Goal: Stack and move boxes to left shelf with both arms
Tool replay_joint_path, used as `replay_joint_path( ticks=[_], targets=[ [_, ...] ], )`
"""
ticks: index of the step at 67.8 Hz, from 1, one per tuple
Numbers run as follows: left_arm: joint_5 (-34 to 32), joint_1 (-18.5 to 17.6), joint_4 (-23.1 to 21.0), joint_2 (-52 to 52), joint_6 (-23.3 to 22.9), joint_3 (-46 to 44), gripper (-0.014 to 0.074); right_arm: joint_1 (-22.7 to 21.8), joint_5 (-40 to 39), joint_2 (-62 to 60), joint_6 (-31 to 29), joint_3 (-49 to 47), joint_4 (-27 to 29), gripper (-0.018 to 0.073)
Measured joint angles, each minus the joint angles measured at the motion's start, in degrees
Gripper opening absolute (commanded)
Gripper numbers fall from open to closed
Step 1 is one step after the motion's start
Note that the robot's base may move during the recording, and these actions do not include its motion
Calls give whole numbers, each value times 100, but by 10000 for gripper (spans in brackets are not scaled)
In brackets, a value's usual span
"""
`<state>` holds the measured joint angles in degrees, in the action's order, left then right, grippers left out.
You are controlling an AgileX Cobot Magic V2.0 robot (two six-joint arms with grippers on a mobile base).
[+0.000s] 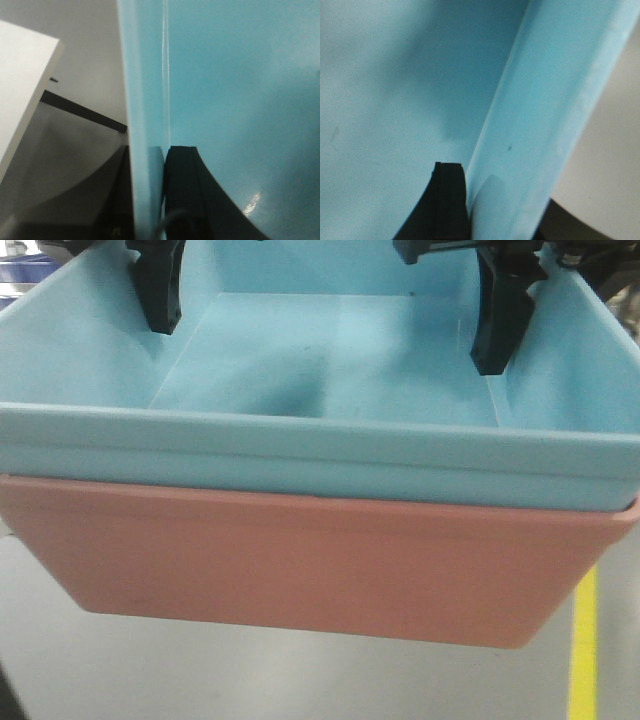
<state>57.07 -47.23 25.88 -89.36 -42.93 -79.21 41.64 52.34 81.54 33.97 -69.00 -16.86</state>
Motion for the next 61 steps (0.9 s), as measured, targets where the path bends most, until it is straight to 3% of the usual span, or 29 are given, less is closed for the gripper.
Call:
replay_joint_path(
  ticks=[61],
  targets=[
    [0,0,0,0,0,0,-3,0,0,0,0,0,0,56]
  ],
)
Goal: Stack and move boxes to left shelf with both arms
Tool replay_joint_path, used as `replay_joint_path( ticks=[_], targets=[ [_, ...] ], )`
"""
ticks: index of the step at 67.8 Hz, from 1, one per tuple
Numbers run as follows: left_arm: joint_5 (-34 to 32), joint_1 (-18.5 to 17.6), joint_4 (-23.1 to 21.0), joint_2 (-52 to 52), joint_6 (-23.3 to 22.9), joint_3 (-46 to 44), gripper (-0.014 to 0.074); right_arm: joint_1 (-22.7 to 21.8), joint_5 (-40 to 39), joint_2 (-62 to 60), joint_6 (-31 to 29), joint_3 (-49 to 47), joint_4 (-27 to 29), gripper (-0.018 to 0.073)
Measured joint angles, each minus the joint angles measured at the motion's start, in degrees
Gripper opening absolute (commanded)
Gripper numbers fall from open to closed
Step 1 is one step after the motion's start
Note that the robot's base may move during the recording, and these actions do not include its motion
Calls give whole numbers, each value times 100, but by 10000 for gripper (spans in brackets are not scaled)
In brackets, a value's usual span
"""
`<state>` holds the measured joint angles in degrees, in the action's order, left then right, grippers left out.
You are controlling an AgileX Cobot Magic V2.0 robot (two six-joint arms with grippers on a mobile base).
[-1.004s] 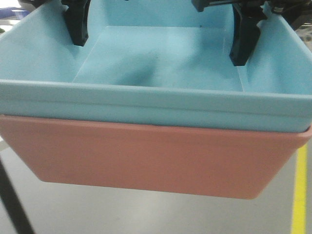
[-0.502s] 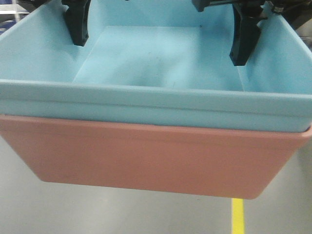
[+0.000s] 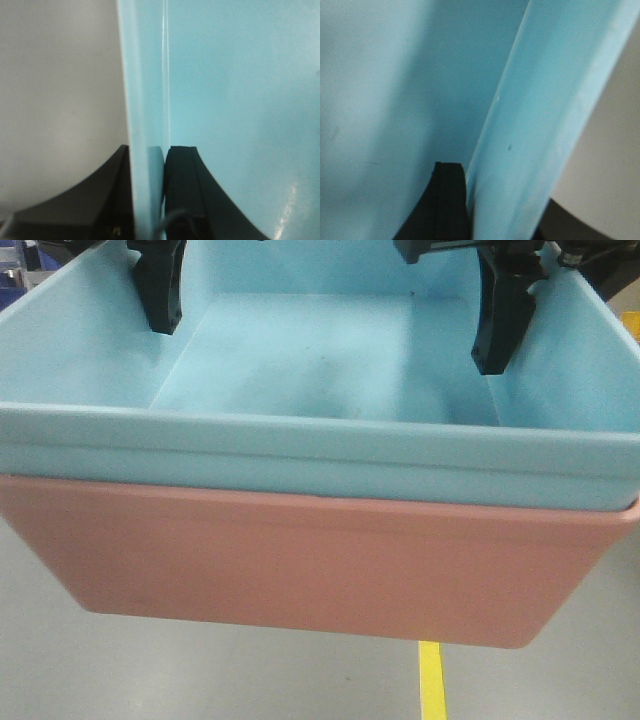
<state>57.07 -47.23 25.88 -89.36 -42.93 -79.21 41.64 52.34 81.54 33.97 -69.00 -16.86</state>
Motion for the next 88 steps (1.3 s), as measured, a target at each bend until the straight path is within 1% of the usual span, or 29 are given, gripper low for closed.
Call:
replay_joint_path(
  ticks=[88],
  targets=[
    [-19,0,0,-2,0,0,-3,0,0,0,0,0,-14,56]
  ],
)
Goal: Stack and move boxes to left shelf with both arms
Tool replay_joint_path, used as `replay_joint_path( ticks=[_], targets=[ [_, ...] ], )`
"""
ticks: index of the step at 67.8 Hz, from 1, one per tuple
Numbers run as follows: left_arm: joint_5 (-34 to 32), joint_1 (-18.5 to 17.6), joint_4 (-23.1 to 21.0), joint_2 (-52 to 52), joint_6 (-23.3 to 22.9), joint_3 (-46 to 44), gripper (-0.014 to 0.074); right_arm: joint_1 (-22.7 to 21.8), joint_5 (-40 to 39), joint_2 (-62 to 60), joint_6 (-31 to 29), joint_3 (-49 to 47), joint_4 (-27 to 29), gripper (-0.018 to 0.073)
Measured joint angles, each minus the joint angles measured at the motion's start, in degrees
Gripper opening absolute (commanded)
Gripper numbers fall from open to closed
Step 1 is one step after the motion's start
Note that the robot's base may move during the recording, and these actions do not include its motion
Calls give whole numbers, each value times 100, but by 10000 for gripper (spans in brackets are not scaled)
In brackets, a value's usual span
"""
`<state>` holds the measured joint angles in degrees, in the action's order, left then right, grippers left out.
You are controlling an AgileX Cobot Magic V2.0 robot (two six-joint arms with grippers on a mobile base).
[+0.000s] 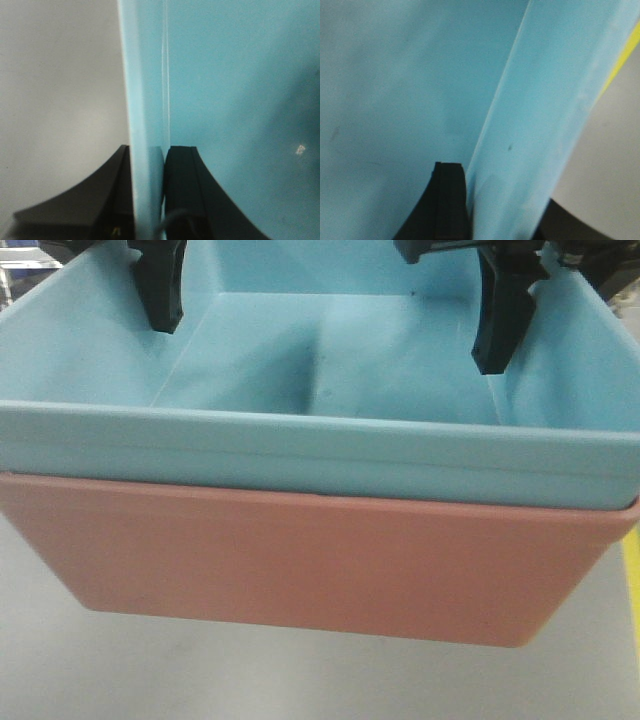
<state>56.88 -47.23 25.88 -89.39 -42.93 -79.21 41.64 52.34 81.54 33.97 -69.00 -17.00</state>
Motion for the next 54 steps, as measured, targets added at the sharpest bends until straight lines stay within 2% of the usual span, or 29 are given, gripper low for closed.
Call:
replay_joint_path(
  ticks=[54],
  targets=[
    [-10,0,0,-10,0,0,-3,0,9,0,0,0,-2,56]
  ],
)
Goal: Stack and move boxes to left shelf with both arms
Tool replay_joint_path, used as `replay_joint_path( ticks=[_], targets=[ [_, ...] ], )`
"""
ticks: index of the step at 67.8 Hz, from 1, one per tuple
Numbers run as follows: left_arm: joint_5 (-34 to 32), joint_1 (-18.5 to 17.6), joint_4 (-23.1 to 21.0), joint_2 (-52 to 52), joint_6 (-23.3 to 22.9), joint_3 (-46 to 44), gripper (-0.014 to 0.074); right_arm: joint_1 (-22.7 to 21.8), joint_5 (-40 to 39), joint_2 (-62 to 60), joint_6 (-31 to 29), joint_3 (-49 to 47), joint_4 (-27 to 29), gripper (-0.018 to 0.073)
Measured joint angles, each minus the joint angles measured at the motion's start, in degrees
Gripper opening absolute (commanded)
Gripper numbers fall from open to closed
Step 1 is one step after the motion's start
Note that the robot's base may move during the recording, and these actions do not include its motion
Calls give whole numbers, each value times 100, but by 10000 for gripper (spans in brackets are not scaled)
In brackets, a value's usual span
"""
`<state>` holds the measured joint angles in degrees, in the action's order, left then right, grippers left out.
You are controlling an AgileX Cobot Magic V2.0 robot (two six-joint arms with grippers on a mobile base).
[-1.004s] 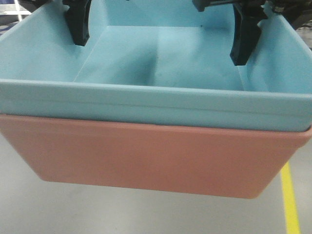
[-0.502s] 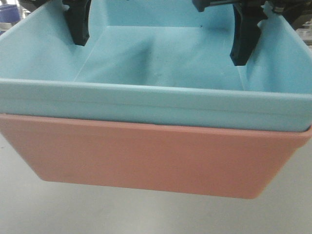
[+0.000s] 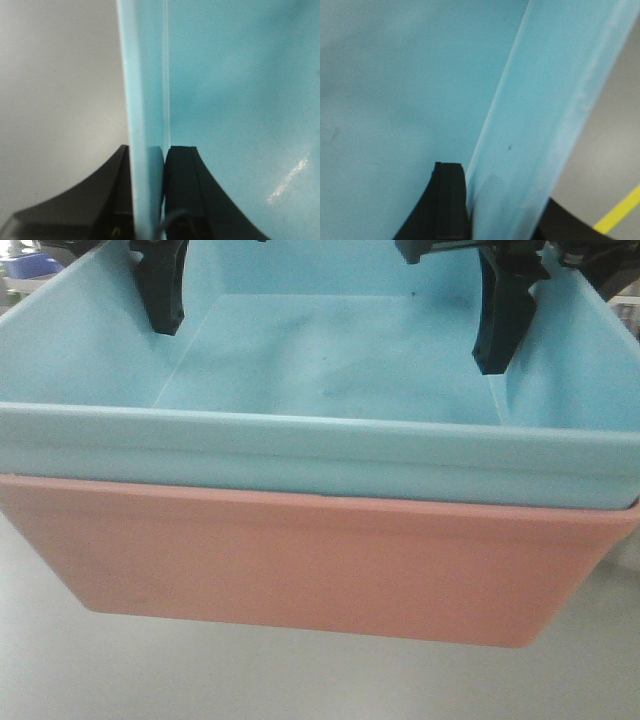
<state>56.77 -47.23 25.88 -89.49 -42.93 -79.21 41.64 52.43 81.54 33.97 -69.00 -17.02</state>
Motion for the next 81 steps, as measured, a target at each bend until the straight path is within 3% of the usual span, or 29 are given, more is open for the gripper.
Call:
replay_joint_path(
  ticks=[81],
  targets=[
    [0,0,0,0,0,0,-3,0,0,0,10,0,-10,56]
  ],
)
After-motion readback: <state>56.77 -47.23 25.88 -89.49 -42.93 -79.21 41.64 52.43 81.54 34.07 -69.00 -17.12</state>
